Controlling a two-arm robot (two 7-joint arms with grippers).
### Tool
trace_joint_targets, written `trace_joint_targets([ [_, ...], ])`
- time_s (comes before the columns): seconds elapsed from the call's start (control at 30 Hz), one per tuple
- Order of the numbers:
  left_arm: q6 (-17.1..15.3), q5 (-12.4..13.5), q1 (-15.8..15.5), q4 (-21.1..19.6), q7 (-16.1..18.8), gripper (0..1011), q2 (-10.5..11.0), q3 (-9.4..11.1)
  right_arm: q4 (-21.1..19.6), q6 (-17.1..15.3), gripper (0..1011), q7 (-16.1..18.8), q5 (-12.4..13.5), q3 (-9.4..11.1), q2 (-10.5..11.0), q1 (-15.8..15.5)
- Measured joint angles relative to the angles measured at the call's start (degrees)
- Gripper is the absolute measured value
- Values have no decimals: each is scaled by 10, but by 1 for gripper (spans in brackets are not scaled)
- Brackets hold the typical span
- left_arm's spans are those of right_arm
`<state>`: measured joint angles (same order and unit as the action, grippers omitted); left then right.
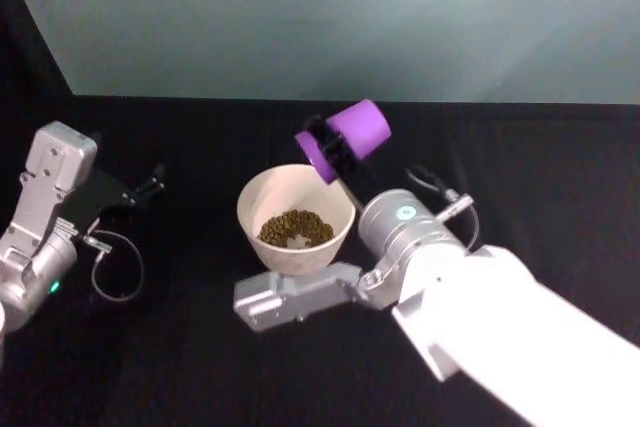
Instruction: Pick up the cup and pour the mung beans from the cup into the bowl.
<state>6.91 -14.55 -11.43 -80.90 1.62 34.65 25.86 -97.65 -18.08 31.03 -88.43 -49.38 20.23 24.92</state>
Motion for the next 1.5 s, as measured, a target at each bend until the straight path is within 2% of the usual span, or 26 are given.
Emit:
trace_joint_targets([
  [0.1,0,0,0,0,0,1000,0,0,-5,-3,729,-6,38,20,-3,-6],
  [0.13,0,0,0,0,0,1000,0,0,-7,-4,729,-9,61,34,-6,-11],
  [0.2,0,0,0,0,0,1000,0,0,-11,-7,729,-13,92,52,-10,-17],
  [0.37,0,0,0,0,0,1000,0,0,-16,-10,729,-28,148,87,-18,-29],
  [0.4,0,0,0,0,0,1000,0,0,-17,-10,729,-34,170,99,-20,-34],
  [0.43,0,0,0,0,0,1000,0,0,-17,-9,729,-36,182,105,-22,-36],
  [0.47,0,0,0,0,0,1000,0,0,-17,-9,729,-36,182,105,-22,-36],
  [0.53,0,0,0,0,0,1000,0,0,-19,-3,729,-45,227,129,-26,-44],
  [0.6,0,0,0,0,0,1000,0,0,-20,3,729,-49,253,143,-28,-49],
  [0.63,0,0,0,0,0,1000,0,0,-21,10,729,-53,282,156,-30,-52],
  [0.67,0,0,0,0,0,1000,0,0,-22,13,729,-55,294,162,-31,-54],
  [0.7,0,0,0,0,0,1000,0,0,-22,18,729,-57,318,173,-33,-58],
  [0.8,0,0,0,0,0,1000,0,0,-24,27,729,-60,357,192,-36,-64],
  [0.83,0,0,0,0,0,1000,0,0,-25,32,729,-61,382,205,-39,-68],
  [0.9,0,0,0,0,0,1000,0,0,-25,37,729,-62,410,218,-43,-72],
  [0.93,0,0,0,0,0,1000,0,0,-25,40,729,-62,434,231,-47,-76],
  [1.03,0,0,0,0,0,1000,0,0,-25,41,729,-61,467,247,-52,-80],
  [1.1,0,0,0,0,0,1000,0,0,-25,42,729,-58,506,267,-60,-86],
  [1.13,0,0,0,0,0,1000,0,0,-23,43,729,-52,534,280,-65,-89],
  [1.2,0,0,0,0,0,1000,0,0,-21,43,729,-48,558,293,-71,-92],
  [1.23,0,0,0,0,0,1000,0,0,-19,44,729,-40,587,306,-76,-94],
  [1.3,0,0,0,0,0,1000,0,0,-15,44,729,-32,613,318,-82,-96],
  [1.33,0,0,0,0,0,1000,0,0,-12,44,729,-23,639,329,-87,-98],
  [1.37,0,0,0,0,0,1000,0,0,-12,44,729,-23,639,329,-87,-98],
  [1.43,0,0,0,0,0,1000,0,0,-6,41,729,-10,678,344,-94,-99],
  [1.5,0,0,0,0,0,1000,0,0,-3,37,729,-4,693,350,-96,-99],
])
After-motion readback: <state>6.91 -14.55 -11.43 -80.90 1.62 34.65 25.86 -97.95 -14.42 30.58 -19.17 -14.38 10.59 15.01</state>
